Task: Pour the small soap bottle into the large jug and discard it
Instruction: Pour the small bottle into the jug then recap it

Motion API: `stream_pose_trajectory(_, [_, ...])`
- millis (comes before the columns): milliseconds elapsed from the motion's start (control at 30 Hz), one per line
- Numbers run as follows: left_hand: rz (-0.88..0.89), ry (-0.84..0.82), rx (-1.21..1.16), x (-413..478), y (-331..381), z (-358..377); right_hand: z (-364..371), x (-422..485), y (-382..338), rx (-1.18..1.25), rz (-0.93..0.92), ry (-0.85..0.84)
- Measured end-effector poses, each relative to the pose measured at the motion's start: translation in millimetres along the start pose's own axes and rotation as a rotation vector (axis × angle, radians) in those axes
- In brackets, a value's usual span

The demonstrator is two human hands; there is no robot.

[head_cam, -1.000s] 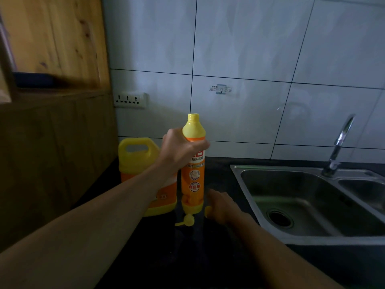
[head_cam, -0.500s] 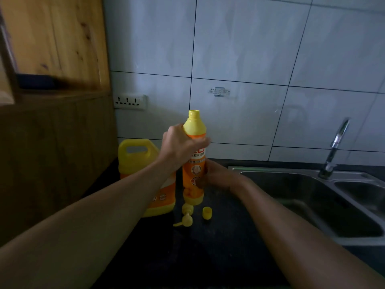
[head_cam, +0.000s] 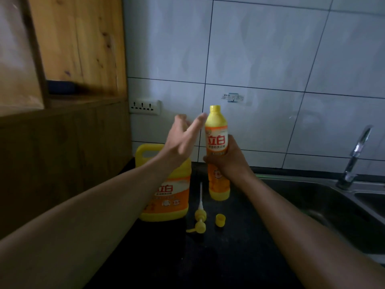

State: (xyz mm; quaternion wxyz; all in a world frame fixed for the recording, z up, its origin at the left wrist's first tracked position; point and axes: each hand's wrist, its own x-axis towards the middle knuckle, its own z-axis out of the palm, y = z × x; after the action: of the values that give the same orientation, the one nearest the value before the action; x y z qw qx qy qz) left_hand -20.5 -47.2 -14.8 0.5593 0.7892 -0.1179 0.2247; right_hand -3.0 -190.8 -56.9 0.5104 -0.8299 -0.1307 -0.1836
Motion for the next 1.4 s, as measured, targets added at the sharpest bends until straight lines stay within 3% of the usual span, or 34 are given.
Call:
stream_pose_trajectory(133, [0.19, 0.23, 0.496, 14.7, -18.3, -24.7, -3.1, 9.1, -6.4, -0.13, 0.007, 0.004])
stream_pose_trajectory(267, [0.062, 0.121, 0.893, 11.7, -30.7, -37.2, -6.2, 15.4, -8.9, -0.24, 0.045, 0.01])
stream_pose_trajectory(433, [-0.132, -0.058, 0.955, 6.6, -50.0, -38.9, -5.5, 17.5, -8.5, -0.366, 0.042, -0.067])
stream_pose_trajectory(533, [-0.149, -0.09, 1.052, 5.9, -53.8, -37.1, -4.1, 17.8, -5.3, -0.417, 0.034, -0.108])
stream_pose_trajectory(833, [-0.104, -0.101, 1.173, 5.9, -58.3, -35.7, 0.3, 17.3, 2.4, -0.576, 0.03, -0.192])
stream_pose_trajectory(1400, [-0.056, 0.0, 1.178, -0.6, -57.5, -33.8, -3.4, 16.1, 11.4, -0.823, -0.004, -0.23])
